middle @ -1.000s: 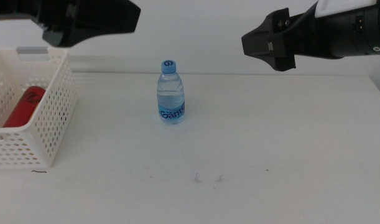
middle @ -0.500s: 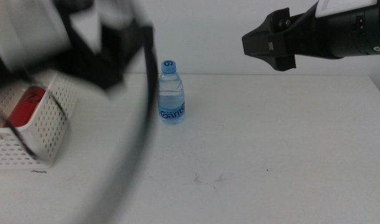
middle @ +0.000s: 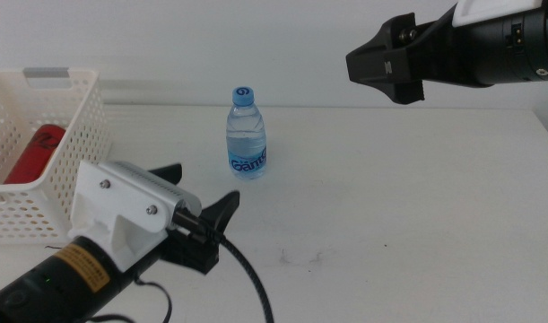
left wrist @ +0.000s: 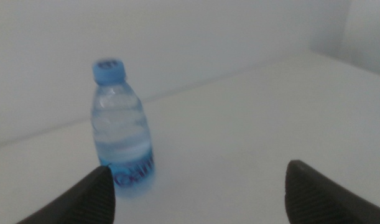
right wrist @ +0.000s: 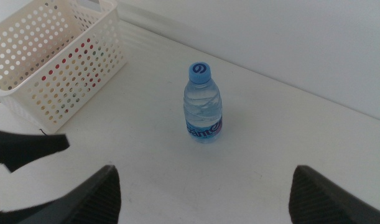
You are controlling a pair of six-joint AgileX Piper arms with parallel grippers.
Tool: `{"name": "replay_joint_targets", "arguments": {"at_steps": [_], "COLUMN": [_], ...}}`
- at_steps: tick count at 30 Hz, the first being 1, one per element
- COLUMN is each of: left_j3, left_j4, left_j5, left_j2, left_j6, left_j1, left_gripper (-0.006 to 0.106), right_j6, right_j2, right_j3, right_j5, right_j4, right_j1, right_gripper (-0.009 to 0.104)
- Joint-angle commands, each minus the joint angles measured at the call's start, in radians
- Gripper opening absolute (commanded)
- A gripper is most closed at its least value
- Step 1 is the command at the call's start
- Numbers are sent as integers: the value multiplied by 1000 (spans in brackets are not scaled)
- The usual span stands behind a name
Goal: Use arms to grab the bottles and put them into the dustbin to the left of the table.
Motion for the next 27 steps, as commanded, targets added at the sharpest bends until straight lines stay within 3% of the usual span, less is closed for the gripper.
{"name": "replay_joint_targets", "arguments": {"at_steps": [1,5,13,27], "left_j3": [1,-48,-272,-619], "left_j4": [-33,-36,116,73], "left_j5": [-132,-219,-206,-206], "left_j2": [57,173,415,806], "left_j6": [20,28,-17,-53], "left_j1": [17,71,176,186], "left_gripper": [94,94,94,94], "right_j6": [-2,-2,-2,-2], "right_j2": [-2,-2,-2,-2], "right_j3": [2,2,2,2], "right_j5": [-6,-6,-6,-6], "right_j4": [-1,-1,-1,-1], "right_j1": [2,2,2,2], "right_gripper": [86,86,86,86]}}
